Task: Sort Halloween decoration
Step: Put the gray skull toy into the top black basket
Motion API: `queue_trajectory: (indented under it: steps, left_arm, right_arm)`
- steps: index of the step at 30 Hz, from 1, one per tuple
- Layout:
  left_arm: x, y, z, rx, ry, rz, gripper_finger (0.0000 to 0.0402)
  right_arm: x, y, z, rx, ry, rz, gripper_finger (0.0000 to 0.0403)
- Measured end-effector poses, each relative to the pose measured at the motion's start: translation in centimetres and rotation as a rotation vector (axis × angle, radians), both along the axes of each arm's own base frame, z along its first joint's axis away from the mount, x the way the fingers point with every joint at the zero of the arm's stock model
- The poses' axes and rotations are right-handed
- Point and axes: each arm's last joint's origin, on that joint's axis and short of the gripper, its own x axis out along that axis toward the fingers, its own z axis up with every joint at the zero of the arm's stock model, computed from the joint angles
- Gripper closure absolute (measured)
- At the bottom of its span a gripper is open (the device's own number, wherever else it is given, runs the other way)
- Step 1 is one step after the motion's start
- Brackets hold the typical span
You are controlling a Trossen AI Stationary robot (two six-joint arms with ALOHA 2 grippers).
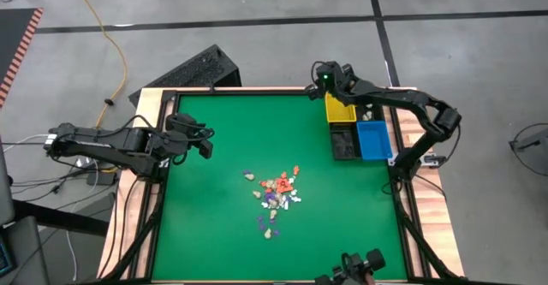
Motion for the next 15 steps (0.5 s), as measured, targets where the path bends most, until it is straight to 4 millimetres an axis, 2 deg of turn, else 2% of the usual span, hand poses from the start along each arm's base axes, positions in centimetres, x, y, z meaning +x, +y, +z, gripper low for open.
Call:
queue_trajectory:
  steps: [3,6,10,15]
  left_arm:
    - [0.0,0.0,0.0,0.005,0.001,0.005,0.028]
    - [0.0,0.0,0.0,0.011,0.0,0.012,0.028]
    - [0.0,0.1,0.0,0.014,-0.007,0.025,0.028]
    - [-0.1,0.1,0.1,0.022,-0.009,0.037,0.028]
  right_arm:
    - [-1.1,0.9,1.6,-0.042,-0.009,0.019,0.0301]
    - [-3.2,2.6,2.0,-0.102,-0.079,0.032,0.0301]
    - [-6.6,4.5,0.4,-0.141,-0.173,0.004,0.0301]
    - [-10.1,5.4,-1.7,-0.167,-0.297,-0.106,0.0301]
